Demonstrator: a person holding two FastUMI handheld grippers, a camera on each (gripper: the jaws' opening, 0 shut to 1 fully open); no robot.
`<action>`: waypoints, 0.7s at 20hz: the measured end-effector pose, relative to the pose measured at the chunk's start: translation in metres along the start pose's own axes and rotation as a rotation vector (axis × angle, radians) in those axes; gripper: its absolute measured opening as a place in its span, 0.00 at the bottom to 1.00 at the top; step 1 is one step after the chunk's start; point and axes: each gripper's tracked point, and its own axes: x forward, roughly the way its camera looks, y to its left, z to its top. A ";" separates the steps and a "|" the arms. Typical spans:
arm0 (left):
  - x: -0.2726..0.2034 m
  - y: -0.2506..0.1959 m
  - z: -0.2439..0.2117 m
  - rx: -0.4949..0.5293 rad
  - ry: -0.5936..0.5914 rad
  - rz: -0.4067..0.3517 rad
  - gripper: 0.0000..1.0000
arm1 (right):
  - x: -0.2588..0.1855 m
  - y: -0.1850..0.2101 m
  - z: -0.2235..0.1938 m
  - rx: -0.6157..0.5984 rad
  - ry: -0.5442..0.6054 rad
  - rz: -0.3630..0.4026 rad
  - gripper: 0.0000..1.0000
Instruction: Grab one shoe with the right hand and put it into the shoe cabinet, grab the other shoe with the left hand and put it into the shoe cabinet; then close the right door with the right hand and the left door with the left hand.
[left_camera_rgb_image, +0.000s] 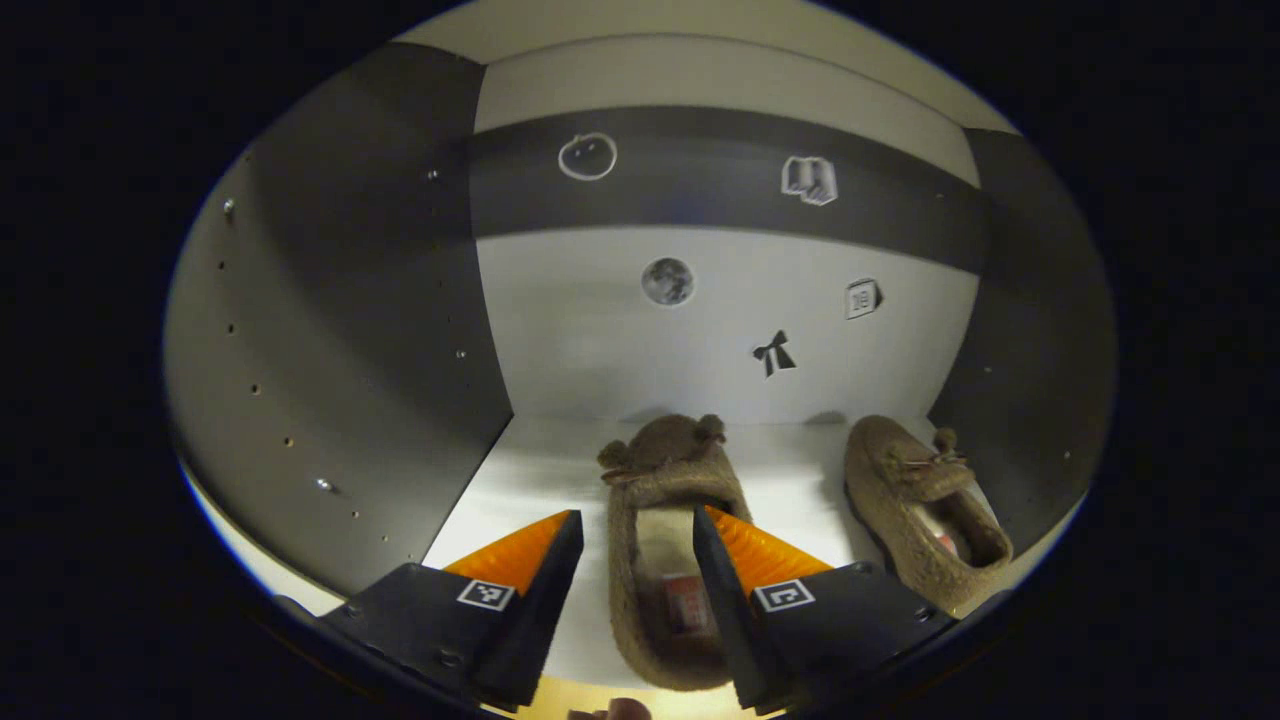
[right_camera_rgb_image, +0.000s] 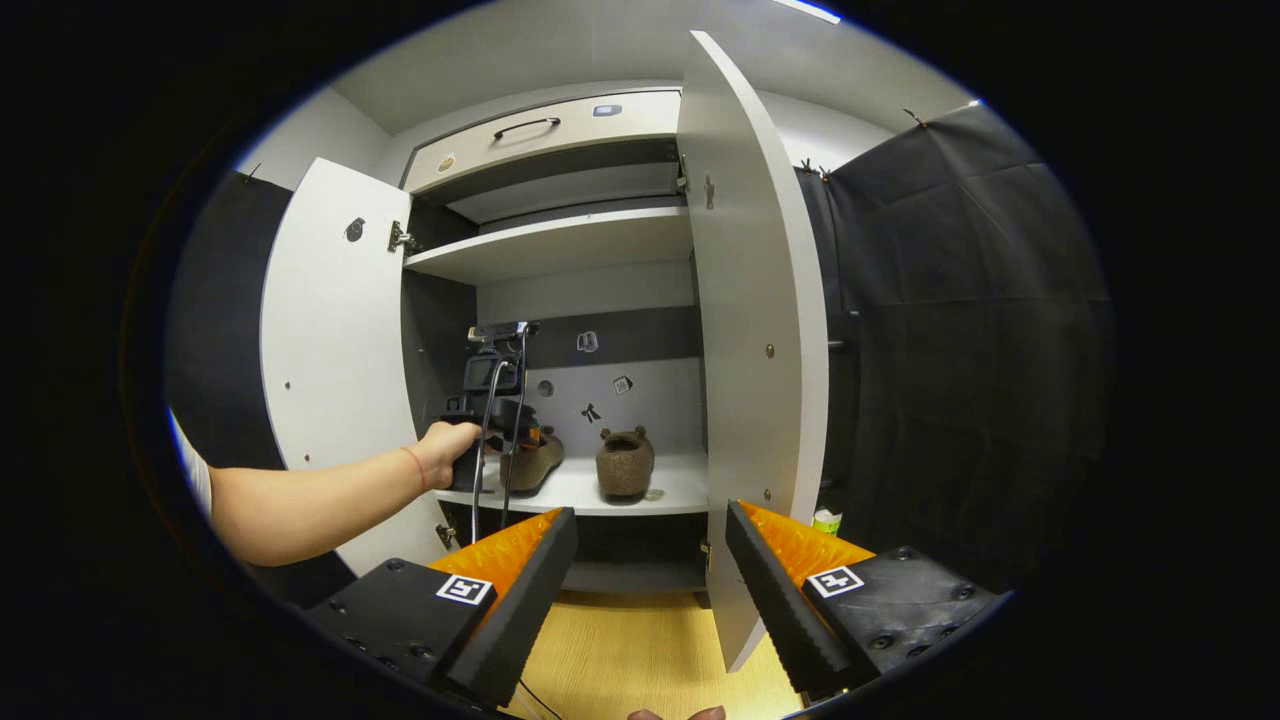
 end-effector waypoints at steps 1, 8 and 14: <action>-0.013 -0.001 0.004 0.029 -0.036 -0.002 0.78 | -0.002 0.000 0.000 -0.005 0.000 0.002 0.98; -0.121 -0.014 0.028 0.122 -0.285 -0.014 0.96 | -0.015 -0.009 0.005 -0.001 -0.007 0.001 0.98; -0.209 -0.026 0.025 0.044 -0.426 -0.063 1.00 | -0.029 -0.045 0.022 0.028 -0.023 -0.046 0.98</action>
